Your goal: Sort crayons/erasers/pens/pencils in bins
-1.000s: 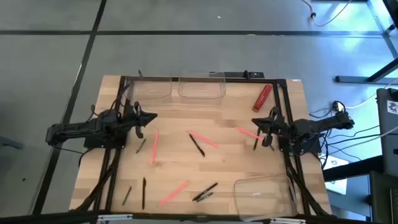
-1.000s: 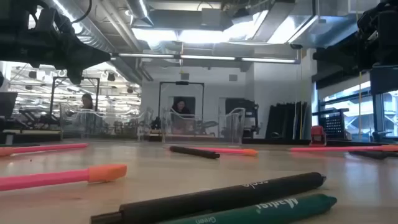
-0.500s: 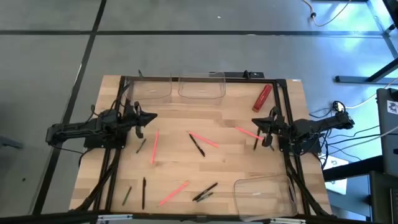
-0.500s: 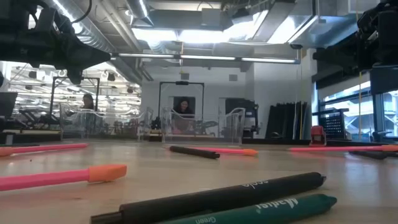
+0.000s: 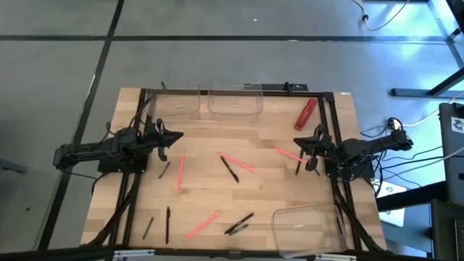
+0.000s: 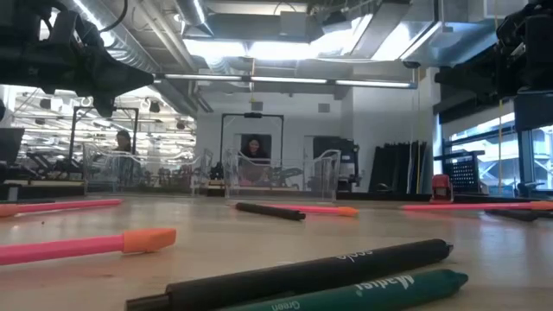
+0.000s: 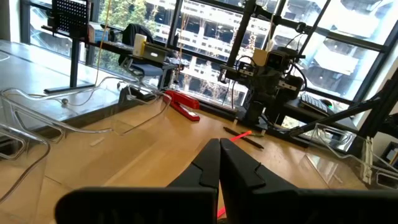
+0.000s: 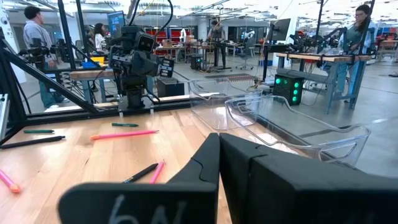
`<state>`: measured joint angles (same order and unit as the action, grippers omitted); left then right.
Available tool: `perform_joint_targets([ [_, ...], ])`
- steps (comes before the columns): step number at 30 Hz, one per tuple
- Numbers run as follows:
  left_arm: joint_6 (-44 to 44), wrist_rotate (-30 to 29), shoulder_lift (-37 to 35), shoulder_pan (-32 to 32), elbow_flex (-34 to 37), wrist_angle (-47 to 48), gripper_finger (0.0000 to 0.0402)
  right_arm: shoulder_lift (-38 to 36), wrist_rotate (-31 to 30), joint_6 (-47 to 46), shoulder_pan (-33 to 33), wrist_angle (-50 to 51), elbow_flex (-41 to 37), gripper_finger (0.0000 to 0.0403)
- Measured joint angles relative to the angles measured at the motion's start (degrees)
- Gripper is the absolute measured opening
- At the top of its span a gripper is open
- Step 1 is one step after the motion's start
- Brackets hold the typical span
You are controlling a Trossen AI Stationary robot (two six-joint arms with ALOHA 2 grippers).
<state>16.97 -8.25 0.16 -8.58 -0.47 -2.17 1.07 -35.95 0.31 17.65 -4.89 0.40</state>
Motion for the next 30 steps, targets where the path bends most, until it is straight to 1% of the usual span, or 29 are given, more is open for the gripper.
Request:
perform_joint_targets([
  [14, 0.0, 0.0, -0.02, 0.0, 0.0, 0.0, 0.0, 0.01, -0.01, -0.03, -0.01, -0.23, -0.01, 0.0006],
  [22, 0.0, -0.02, -0.02, 0.0, 0.0, 0.0, 0.0, -0.01, -0.01, 4.21, 0.0, -8.89, 0.0, 0.0006],
  [25, -0.01, -0.02, -0.02, 0.0, 0.0, 0.0, 0.0, -0.01, -0.01, 5.98, -0.02, -9.77, -0.02, 0.0006],
  [30, 1.73, 0.0, -0.01, -0.02, 0.0, -1.6, 0.0, -0.01, -0.01, 4.39, -0.01, -9.73, 0.0, 0.0006],
])
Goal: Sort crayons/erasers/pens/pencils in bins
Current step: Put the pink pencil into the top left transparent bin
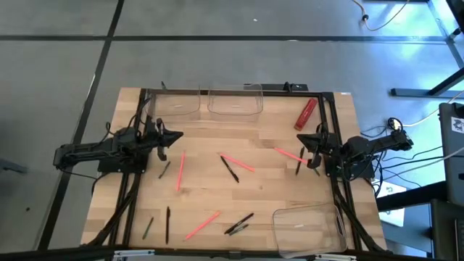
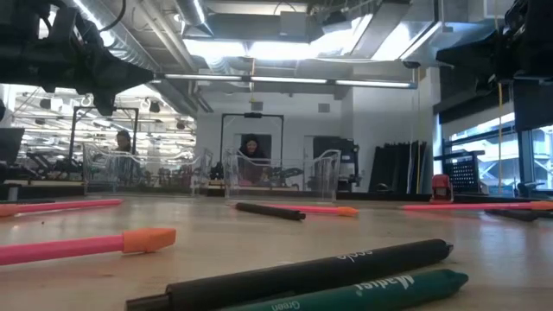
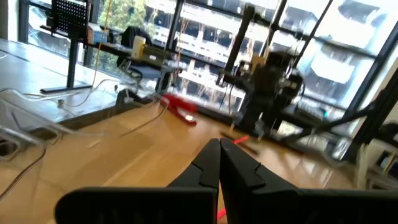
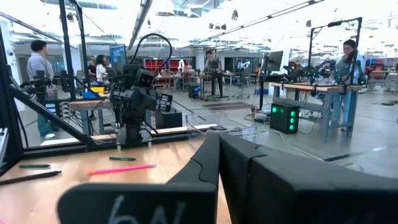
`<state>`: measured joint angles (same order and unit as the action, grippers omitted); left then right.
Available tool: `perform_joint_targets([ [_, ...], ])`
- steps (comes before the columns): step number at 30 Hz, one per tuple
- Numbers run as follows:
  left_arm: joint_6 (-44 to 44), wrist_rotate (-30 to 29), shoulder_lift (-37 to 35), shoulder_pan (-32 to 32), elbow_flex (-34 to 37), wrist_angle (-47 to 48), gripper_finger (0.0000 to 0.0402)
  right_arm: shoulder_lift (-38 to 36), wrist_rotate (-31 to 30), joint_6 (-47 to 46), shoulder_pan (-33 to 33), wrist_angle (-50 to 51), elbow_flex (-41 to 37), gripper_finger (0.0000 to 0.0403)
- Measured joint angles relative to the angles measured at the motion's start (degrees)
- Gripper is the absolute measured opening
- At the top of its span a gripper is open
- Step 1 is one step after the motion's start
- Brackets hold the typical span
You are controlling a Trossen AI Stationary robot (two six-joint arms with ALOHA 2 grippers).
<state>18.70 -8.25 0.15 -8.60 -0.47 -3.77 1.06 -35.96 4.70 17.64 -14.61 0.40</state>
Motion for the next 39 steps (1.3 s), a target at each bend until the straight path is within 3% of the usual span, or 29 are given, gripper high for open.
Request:
perform_joint_targets([
  [5, -3.03, 2.44, 0.18, 0.0, -4.64, -0.16, 0.0, 0.0, 0.0, -2.5, -0.01, 0.02, -0.02, 0.0006],
  [10, -5.75, 2.82, 4.17, 0.0, -18.47, 13.97, 0.0, 0.0, -0.03, 0.58, -0.01, 0.07, 0.0, 0.0006],
  [21, -4.02, 2.38, 31.88, 0.04, -50.52, 43.84, 0.0, 0.02, -0.05, 12.09, -0.01, -0.31, 1.45, 0.0006],
  [25, 2.07, 2.36, 42.4, 0.55, -59.96, 56.78, 0.0, 0.22, 2.1, 12.58, -0.01, 3.31, 6.87, 0.0006],
  [29, 10.08, 2.35, 49.63, 2.83, -65.85, 63.75, 0.0, 3.66, 9.14, 7.8, -0.01, 16.35, 15.54, 0.0006],
  [39, 37.94, 1.52, 56.51, 13.67, -69.09, 70.93, 0.0, 23.25, 24.09, -12.23, 0.01, 41.94, 39.07, 0.0006],
])
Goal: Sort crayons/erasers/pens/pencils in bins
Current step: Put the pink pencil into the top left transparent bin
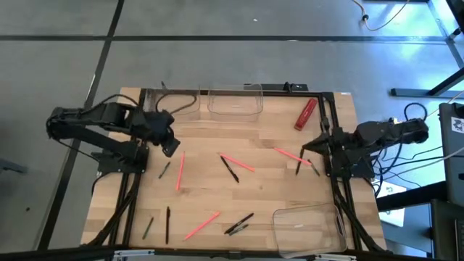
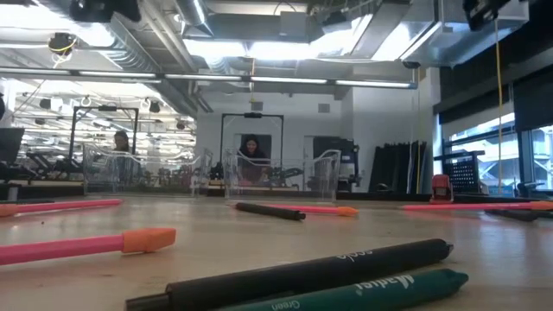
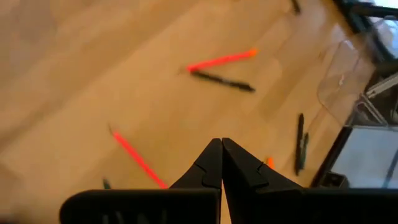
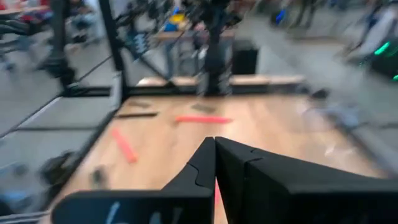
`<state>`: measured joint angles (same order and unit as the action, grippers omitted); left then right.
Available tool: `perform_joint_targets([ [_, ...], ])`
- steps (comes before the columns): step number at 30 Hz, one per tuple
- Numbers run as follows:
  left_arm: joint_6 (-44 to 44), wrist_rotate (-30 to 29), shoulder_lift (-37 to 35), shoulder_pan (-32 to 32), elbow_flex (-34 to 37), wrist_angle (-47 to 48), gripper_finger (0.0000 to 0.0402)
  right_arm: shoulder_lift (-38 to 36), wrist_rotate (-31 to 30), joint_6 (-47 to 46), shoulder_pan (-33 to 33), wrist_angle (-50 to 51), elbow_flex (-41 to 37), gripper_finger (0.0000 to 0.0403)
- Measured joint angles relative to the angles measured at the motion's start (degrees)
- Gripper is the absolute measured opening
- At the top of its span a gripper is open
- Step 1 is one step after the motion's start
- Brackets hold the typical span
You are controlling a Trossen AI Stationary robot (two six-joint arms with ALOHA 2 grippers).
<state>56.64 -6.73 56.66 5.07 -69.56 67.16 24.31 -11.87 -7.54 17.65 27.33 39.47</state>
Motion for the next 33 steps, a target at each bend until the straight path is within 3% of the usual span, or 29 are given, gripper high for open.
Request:
perform_joint_targets([
  [8, 22.4, 2.01, 5.89, 7.66, 0.0, 6.3, 0.0, 11.43, 13.93, -8.8, 0.02, 10.96, 13.53, 0.0006],
  [15, 21.05, 2.04, 9.53, 11.92, 0.0, 5.95, 0.0, 14.34, 14.54, -8.6, 0.0, 16.38, 18.08, 0.0006],
  [26, 30.8, 8.18, 13.2, 13.33, 0.0, 5.97, 0.0001, 14.32, 14.54, -8.76, 0.0, 17.6, 18.12, 0.0006],
  [33, 28.67, 11.82, 15.86, 12.9, 0.04, 12.52, 0.0025, 14.32, 14.62, -8.85, 0.0, 17.6, 18.12, 0.0006],
])
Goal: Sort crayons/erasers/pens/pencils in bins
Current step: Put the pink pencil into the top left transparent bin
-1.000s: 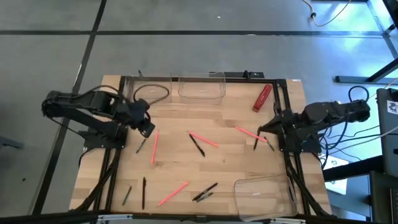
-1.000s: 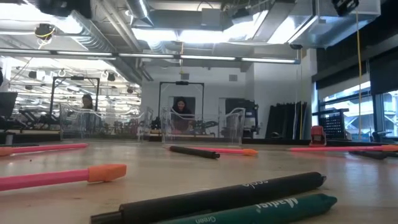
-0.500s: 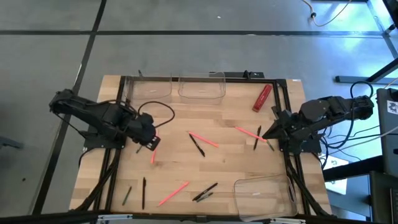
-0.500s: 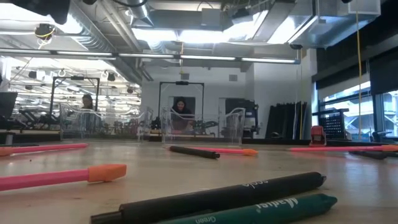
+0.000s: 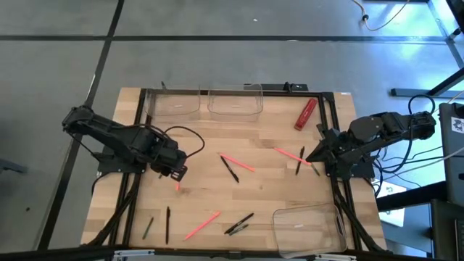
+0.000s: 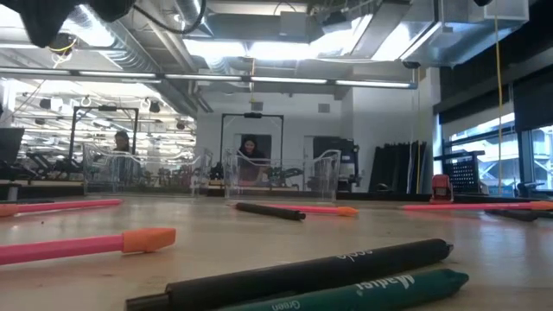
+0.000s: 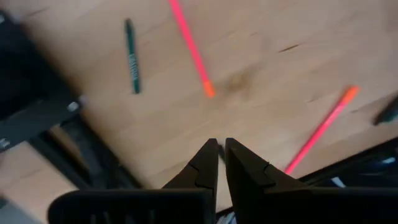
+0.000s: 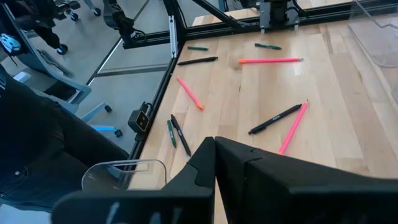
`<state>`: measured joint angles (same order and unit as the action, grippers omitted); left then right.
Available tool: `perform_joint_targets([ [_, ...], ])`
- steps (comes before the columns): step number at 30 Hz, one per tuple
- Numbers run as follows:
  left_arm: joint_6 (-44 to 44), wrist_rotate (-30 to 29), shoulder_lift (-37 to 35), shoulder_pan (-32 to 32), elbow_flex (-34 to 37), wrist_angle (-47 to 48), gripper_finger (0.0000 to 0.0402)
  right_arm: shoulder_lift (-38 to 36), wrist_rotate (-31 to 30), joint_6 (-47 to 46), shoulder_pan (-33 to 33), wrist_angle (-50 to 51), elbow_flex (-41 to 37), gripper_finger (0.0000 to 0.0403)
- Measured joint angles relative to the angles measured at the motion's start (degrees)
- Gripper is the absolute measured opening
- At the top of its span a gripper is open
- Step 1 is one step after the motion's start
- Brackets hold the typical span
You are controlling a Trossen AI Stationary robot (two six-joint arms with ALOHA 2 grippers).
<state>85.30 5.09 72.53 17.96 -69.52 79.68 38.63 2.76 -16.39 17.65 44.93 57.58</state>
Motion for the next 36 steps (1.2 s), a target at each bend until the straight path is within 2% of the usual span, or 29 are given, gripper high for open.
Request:
perform_joint_targets([
  [5, 4.34, 2.08, 0.16, -0.1, -0.02, -1.01, 0.0031, 0.0, 0.05, -0.01, 0.0, -0.02, 0.0, 0.0006],
  [12, 4.17, 3.39, 0.14, -0.16, -0.01, -2.39, 0.0004, 0.0, 0.12, -0.03, 0.0, -0.02, 0.0, 0.0006],
  [22, 1.82, 4.38, 0.14, -0.16, -0.02, -2.4, 0.0066, 0.0, 1.38, 0.2, -0.02, -0.02, 0.0, 0.0006],
  [27, 5.57, 6.74, 0.23, -0.14, -0.02, -2.42, 0.0094, 0.0, 2.02, 0.31, -0.02, -0.02, 0.0, 0.0006],
  [30, 9.02, 5.57, 0.25, 0.1, 0.01, -2.51, 0.01, 0.0, 1.96, 0.33, -0.02, -0.03, 0.0, 0.0006],
  [33, 12.79, 2.66, 0.23, 1.41, 1.76, -6.22, 0.01, 0.0, 1.97, 0.33, -0.02, -0.02, 0.0, 0.0006],
  [36, 13.71, 2.53, 0.25, 3.14, 6.08, -12.78, 0.0098, 0.0, 1.97, 0.33, -0.02, -0.02, 0.0, 0.0006],
])
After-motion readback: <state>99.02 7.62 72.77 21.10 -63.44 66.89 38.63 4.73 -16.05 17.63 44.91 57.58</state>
